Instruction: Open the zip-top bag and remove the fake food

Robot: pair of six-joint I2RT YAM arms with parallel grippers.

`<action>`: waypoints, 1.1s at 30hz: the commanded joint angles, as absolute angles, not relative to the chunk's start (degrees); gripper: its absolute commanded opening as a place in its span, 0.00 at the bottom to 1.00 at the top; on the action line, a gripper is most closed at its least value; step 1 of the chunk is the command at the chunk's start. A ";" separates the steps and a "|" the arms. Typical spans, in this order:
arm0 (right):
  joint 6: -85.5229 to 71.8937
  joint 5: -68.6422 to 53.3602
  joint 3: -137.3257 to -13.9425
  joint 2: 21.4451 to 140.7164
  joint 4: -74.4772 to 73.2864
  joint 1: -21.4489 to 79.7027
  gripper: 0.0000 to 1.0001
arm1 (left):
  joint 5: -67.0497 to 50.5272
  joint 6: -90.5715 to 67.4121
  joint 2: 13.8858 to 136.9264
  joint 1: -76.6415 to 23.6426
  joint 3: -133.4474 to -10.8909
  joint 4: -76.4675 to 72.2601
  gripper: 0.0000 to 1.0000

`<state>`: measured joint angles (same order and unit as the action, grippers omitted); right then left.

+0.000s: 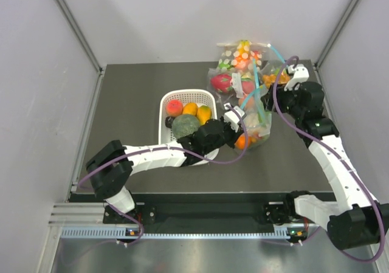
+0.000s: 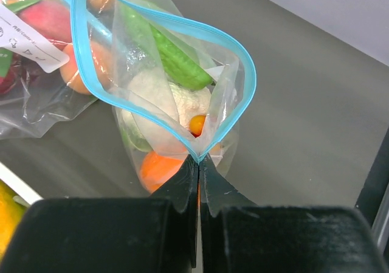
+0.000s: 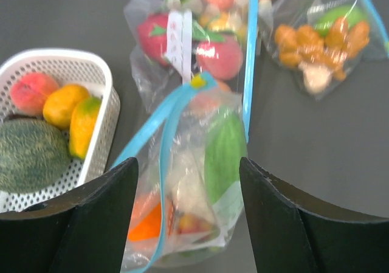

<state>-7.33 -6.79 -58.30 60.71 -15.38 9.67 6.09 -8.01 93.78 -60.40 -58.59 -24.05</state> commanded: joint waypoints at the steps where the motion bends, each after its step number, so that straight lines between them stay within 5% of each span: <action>1: -8.09 -6.59 -55.99 59.33 -21.27 10.46 0.67 | 10.11 -6.33 93.87 -61.08 -58.27 -28.04 0.00; 12: -9.23 -9.93 -53.35 60.82 -21.10 13.54 0.63 | 9.40 -5.01 95.10 -61.96 -59.33 -28.21 0.00; 15: -8.79 -9.06 -53.09 62.05 -21.36 13.62 0.33 | 8.35 -3.96 94.57 -62.14 -58.80 -28.74 0.00; 21: -8.00 -7.56 -53.09 63.28 -21.80 13.62 0.25 | 9.49 -2.29 93.25 -62.31 -57.74 -29.53 0.00; 23: -7.65 -7.38 -53.00 63.54 -21.88 13.71 0.16 | 8.44 -2.29 93.25 -62.32 -57.83 -29.01 0.01; 25: -7.56 -7.38 -53.00 63.46 -22.15 13.62 0.00 | 7.47 -2.55 93.08 -62.31 -58.62 -27.69 0.17; 26: -7.65 -7.12 -52.91 62.85 -22.15 13.71 0.00 | 7.47 -2.29 92.82 -62.31 -58.97 -25.51 0.46; 29: -7.47 -6.07 -52.91 61.62 -22.15 13.62 0.00 | 10.27 -1.06 91.50 -62.23 -60.20 -20.16 0.78; 33: -7.12 -5.62 -53.00 60.56 -22.68 13.62 0.00 | 16.08 1.06 90.27 -60.91 -61.78 -14.26 0.84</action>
